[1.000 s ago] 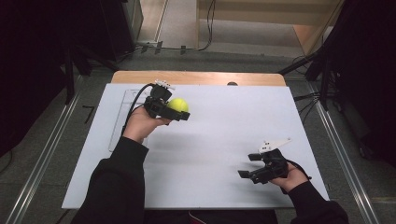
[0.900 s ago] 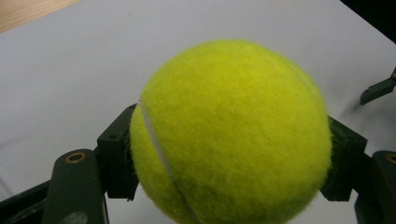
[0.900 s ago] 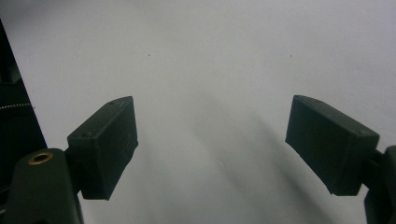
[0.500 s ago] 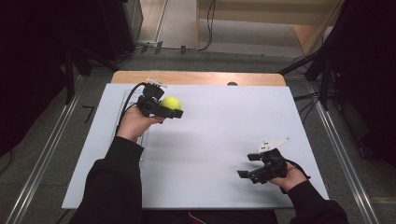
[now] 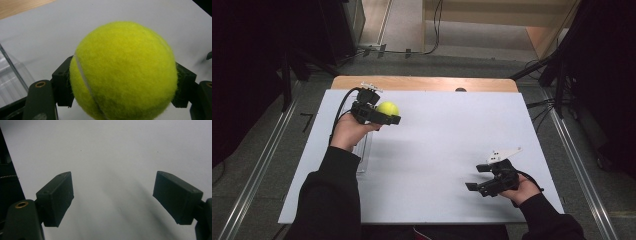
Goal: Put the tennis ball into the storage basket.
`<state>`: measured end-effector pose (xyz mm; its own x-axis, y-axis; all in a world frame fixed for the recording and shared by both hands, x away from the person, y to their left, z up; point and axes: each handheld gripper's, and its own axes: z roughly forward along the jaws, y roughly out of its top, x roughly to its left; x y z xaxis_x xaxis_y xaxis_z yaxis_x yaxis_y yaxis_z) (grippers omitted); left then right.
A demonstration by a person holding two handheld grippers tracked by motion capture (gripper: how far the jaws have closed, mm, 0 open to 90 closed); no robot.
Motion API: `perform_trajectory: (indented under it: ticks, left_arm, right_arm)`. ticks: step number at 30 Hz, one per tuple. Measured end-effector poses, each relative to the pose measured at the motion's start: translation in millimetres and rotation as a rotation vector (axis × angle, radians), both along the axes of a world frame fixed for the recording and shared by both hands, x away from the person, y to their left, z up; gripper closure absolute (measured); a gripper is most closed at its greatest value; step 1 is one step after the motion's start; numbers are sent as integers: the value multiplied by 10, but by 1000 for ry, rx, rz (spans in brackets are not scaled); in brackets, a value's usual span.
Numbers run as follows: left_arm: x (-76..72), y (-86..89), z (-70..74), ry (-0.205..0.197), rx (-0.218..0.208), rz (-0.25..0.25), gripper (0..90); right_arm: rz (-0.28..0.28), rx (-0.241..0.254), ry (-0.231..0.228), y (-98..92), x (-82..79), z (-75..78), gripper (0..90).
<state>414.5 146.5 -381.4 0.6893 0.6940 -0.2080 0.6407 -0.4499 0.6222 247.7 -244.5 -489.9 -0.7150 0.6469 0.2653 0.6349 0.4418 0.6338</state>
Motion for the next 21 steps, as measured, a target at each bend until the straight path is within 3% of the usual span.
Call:
perform_trajectory:
  ticks: [12, 21]
  left_arm:
    - [25, 119, -3, 6, -6, 29, 257]
    - [57, 256, -18, -1, 6, 85, 257]
  right_arm:
    - [-1, -4, 4, 1, 0, 1, 148]
    - [4, -4, 0, 1, 0, 1, 148]
